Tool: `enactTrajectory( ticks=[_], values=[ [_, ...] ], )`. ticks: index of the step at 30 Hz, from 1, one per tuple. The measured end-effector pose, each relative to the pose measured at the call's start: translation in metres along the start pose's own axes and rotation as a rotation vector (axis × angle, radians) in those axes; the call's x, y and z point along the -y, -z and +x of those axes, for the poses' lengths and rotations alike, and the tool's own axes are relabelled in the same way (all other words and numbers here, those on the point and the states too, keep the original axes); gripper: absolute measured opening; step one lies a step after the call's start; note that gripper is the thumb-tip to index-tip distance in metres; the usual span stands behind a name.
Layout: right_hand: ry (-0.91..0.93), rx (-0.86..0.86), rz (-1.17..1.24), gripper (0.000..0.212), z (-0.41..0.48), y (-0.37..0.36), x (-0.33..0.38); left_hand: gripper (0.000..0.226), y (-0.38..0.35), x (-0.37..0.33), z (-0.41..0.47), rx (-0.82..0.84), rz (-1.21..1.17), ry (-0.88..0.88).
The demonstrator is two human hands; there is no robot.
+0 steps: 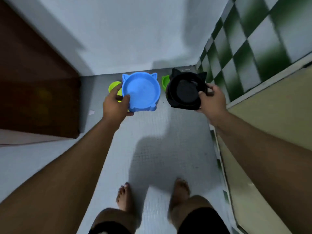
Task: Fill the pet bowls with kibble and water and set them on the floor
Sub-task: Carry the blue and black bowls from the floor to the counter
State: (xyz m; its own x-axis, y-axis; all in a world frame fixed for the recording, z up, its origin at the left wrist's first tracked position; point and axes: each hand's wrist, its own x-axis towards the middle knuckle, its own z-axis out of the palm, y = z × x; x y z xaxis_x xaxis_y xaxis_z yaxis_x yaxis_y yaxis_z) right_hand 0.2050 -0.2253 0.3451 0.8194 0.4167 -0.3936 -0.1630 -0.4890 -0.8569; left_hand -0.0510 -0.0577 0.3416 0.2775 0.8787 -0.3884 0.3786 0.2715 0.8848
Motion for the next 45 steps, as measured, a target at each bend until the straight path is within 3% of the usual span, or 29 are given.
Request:
enactTrajectory(
  ticks=[8, 17, 27, 34, 45],
  values=[
    [0.060, 0.012, 0.103, 0.041, -0.182, 0.114, 0.145, 0.041, 0.069, -0.152, -0.160, 0.048, -0.023, -0.060],
    [0.124, -0.276, 0.199, 0.038, -0.376, 0.191, 0.159, 0.045, 0.112, -0.208, -0.300, 0.307, -0.007, -0.195],
    [0.120, -0.698, 0.357, 0.031, -0.597, 0.326, 0.087, 0.042, 0.071, -0.241, -0.477, 0.717, 0.083, -0.363],
    [0.099, -0.963, 0.454, 0.031, -0.746, 0.413, 0.002, 0.042, 0.006, -0.203, -0.630, 1.028, 0.168, -0.410],
    [-0.036, -1.259, 0.492, 0.031, -0.954, 0.572, -0.158, 0.039, -0.108, -0.102, -0.900, 1.310, 0.218, -0.402]
  ],
)
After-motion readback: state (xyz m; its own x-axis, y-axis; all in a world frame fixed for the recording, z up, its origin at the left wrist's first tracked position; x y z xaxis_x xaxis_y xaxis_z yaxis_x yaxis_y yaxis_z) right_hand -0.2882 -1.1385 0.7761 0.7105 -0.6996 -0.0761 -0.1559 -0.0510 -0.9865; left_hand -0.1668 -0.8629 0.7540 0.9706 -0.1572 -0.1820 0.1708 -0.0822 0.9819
